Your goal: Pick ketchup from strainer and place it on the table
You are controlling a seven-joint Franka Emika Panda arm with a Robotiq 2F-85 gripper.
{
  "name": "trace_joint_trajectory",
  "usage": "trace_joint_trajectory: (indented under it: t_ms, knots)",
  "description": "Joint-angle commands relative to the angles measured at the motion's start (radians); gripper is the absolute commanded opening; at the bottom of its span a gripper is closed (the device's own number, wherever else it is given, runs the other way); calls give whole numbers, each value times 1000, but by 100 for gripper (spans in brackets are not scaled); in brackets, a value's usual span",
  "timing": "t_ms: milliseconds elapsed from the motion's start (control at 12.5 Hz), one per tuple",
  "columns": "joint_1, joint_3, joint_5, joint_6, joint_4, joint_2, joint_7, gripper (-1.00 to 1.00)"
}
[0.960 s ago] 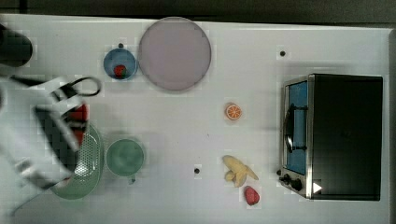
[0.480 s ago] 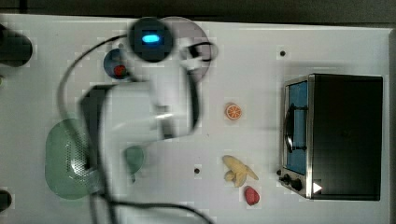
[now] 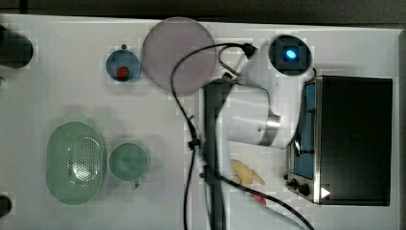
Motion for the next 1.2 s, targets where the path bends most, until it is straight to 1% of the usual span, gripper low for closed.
trace_joint_trajectory:
  t_ms: [80,320,480,560,800,880,1040,1200]
  knots:
    - [38,48,2,100,-114,-1,-52,18]
    - [38,47,2,206,-212,36,-52,18]
    - [38,47,2,268,-241,81,-51,18]
    - [38,43,1,301,-247,101,-52,25]
    - [38,34,0,344,-259,116,-52,87]
    - [38,36,0,338,-259,103,-51,100]
    - [38,42,7,313,-244,49,-40,100]
    - [38,48,9,253,-199,-27,13,100]
